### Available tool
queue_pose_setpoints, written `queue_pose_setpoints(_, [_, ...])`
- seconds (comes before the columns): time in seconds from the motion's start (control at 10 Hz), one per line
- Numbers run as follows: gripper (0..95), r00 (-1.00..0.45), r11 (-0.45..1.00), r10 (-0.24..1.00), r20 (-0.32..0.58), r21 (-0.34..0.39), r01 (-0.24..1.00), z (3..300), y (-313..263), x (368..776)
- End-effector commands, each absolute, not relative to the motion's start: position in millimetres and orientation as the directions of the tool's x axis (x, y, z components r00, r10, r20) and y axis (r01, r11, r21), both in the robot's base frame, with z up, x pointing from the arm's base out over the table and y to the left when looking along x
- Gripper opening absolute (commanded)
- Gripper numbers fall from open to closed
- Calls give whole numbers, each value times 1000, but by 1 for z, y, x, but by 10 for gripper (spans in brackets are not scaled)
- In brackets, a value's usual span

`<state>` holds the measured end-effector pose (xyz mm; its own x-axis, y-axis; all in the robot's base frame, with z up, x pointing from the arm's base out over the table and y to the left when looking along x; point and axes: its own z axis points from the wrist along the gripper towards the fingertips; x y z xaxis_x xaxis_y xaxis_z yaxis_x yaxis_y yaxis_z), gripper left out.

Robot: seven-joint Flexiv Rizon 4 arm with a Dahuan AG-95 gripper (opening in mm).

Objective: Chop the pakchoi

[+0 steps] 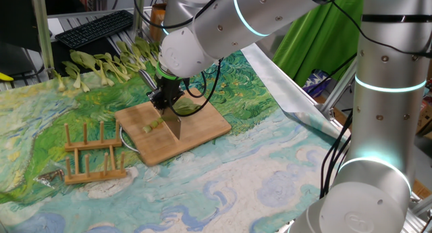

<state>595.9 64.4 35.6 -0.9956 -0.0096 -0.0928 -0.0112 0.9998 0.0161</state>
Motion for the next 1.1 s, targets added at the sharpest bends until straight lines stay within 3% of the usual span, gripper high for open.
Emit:
queue_pose_setpoints(0.1, [0,-996,1000,-14,-92,15,-15,23,65,597])
queue_pose_setpoints(1.1, [0,-997,1000,-9,-82,8,-9,23,65,597])
